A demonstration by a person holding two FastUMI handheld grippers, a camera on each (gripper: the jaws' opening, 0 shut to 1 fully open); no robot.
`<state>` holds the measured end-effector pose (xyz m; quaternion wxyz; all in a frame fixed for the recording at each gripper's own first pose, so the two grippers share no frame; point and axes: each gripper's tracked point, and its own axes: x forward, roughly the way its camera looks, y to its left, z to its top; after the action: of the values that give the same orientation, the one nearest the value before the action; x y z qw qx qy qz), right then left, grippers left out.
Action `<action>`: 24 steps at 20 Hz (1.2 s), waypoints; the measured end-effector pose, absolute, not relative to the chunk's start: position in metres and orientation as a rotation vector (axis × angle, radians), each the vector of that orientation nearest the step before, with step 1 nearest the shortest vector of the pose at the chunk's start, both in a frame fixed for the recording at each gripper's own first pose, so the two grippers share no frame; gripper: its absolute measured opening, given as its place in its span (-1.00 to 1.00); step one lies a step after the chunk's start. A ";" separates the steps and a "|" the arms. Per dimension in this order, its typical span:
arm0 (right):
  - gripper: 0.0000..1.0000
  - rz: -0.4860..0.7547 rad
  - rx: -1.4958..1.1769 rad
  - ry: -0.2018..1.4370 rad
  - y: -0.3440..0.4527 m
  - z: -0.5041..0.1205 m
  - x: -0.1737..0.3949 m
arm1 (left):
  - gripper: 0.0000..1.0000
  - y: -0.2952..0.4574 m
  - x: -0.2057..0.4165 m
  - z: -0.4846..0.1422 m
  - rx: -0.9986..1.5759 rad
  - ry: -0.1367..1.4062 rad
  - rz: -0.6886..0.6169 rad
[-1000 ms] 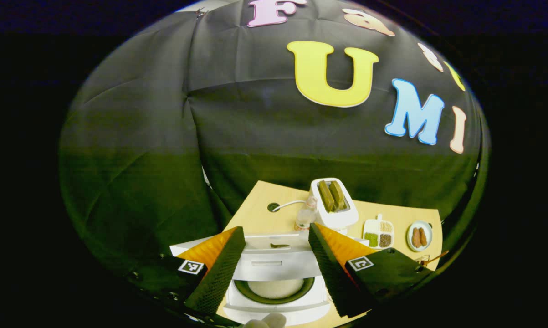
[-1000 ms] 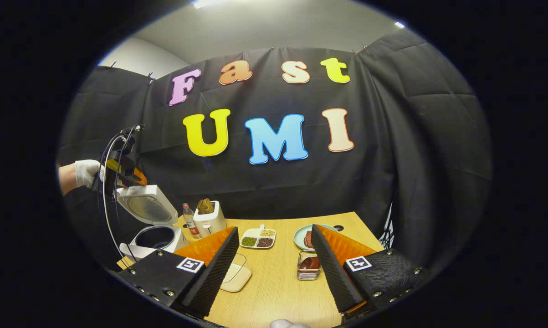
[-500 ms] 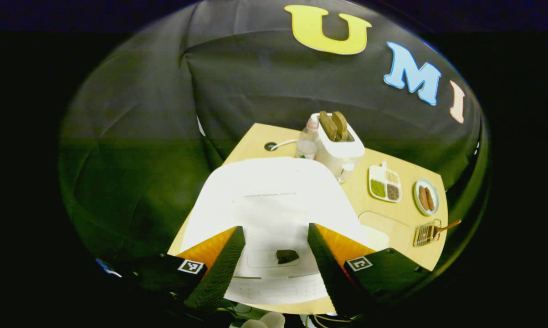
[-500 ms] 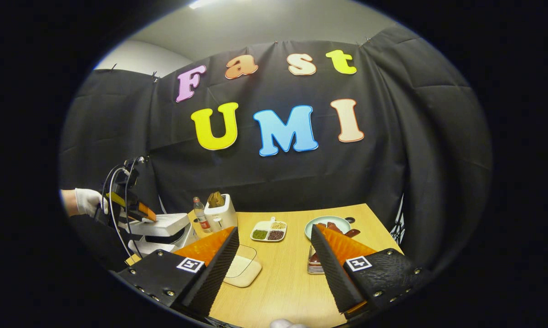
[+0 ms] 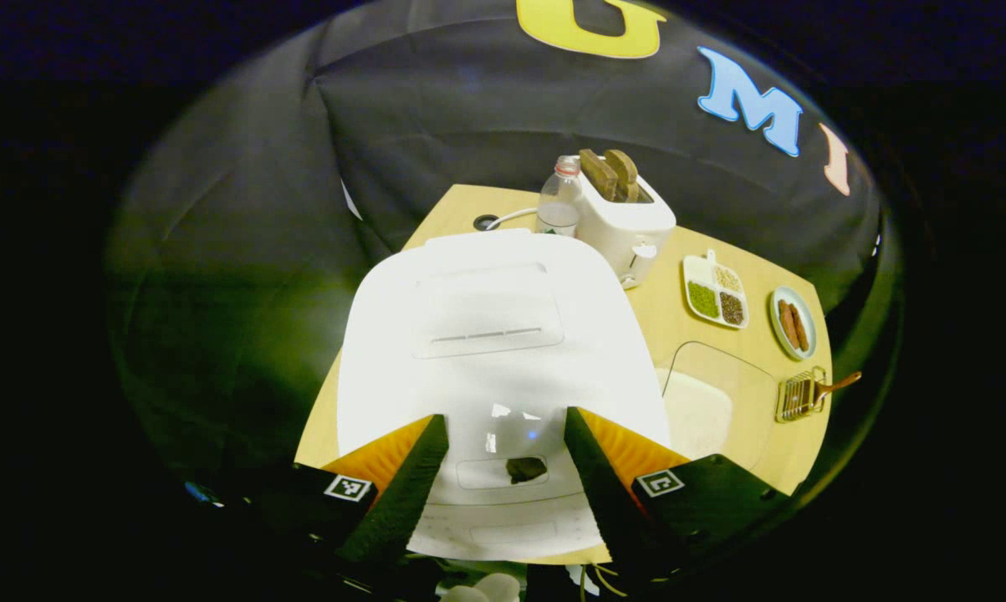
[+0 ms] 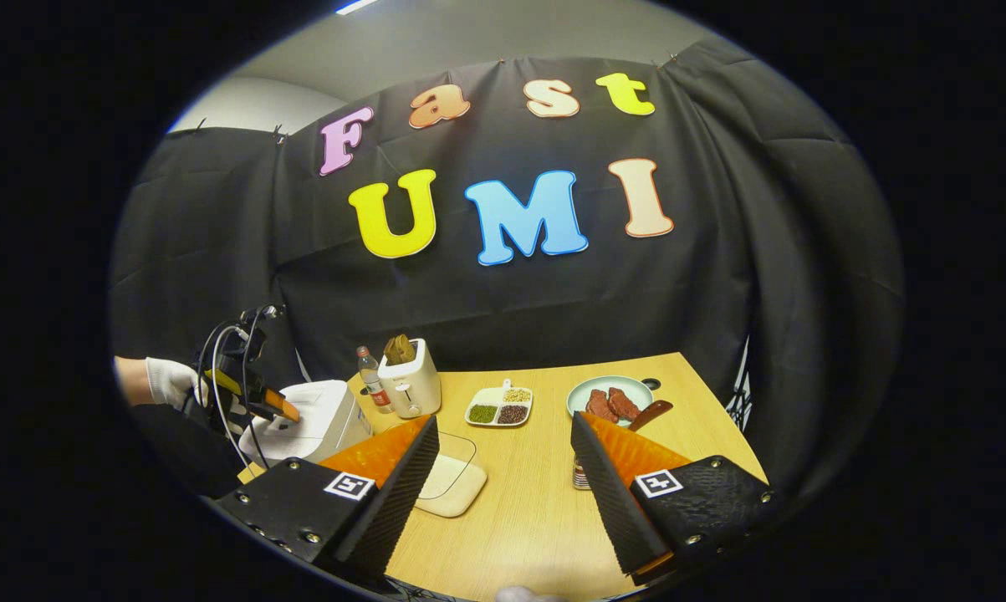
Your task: Close the left gripper, press the button to open the rice cooker; take a wooden spoon from the chopstick holder with the right hand, scoop a spoonful of rice and pour it into the rice cooker, then put the wooden spoon back into the chopstick holder.
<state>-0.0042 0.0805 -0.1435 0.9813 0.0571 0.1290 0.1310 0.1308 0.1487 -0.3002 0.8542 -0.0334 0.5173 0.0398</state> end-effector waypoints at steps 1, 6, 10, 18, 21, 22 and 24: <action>0.95 0.266 0.120 0.262 0.081 -0.145 -0.003 | 0.97 0.148 0.130 -0.301 -0.073 1.083 0.085; 0.95 0.256 0.114 0.257 0.078 -0.143 0.003 | 1.00 0.145 0.139 -0.301 -0.058 1.010 0.087; 0.94 0.252 0.120 0.268 0.078 -0.147 0.004 | 1.00 0.146 0.142 -0.300 -0.059 1.012 0.078; 0.94 0.234 0.084 0.226 0.074 -0.133 0.004 | 0.98 0.161 0.159 -0.284 -0.001 0.852 0.150; 0.95 0.208 0.064 0.182 0.069 -0.116 0.006 | 0.96 0.157 0.160 -0.223 0.025 0.637 0.184; 0.95 0.198 0.058 0.168 0.068 -0.109 0.008 | 1.00 0.150 0.159 -0.199 0.037 0.551 0.182; 0.94 0.185 0.052 0.137 0.068 -0.098 0.008 | 1.00 0.136 0.156 -0.155 0.048 0.397 0.187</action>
<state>0.0080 0.0677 -0.0979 0.9931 0.0258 0.0686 0.0920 0.1565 0.1362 -0.1553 0.9758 0.0237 0.1967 0.0930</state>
